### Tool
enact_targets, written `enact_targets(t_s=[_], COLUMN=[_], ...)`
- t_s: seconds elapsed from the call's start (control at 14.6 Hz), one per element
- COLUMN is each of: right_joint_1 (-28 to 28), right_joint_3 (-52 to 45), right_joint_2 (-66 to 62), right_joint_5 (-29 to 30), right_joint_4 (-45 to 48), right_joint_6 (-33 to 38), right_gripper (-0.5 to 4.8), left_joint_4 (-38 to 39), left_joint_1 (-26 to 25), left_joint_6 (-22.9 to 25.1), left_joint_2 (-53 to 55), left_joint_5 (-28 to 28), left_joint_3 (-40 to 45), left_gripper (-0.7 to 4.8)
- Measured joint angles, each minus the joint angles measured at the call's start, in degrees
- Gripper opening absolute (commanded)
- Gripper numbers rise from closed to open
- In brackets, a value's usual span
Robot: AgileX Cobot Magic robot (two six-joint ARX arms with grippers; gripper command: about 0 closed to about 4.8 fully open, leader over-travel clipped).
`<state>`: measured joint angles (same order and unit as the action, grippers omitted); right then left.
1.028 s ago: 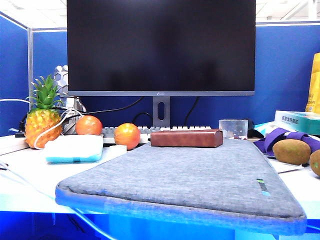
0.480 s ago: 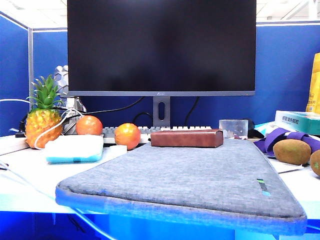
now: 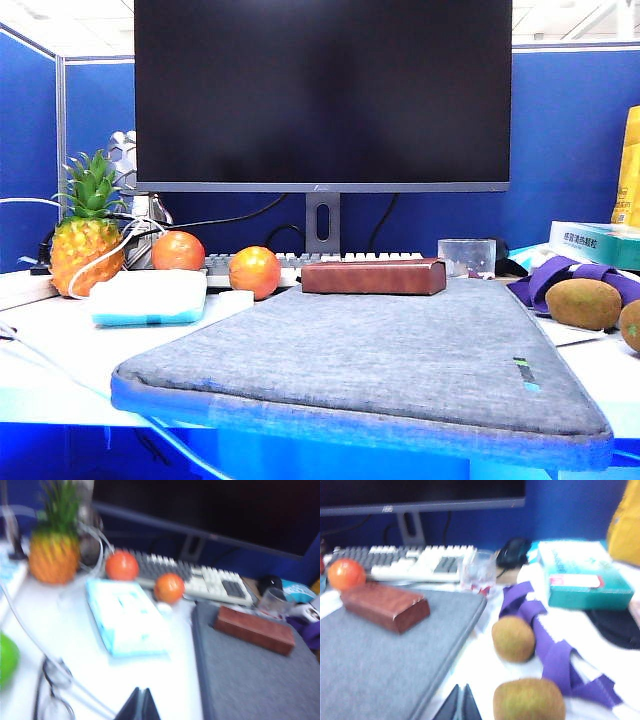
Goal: Close the glasses case.
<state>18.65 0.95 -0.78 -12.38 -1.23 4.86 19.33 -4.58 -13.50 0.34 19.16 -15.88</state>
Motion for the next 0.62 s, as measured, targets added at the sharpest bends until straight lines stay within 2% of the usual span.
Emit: enact_targets(t_s=[0.62], right_joint_1=[0.0], right_joint_3=[0.0], right_joint_2=[0.0], right_joint_5=[0.0], right_joint_4=[-1.3], right_joint_6=[0.0], right_gripper=[-0.06], left_joint_4=[1.0], left_joint_1=[0.0], left_joint_6=[-0.3], left_joint_2=[0.0], left_joint_5=[0.2], left_joint_3=[0.0], left_gripper=[-0.01])
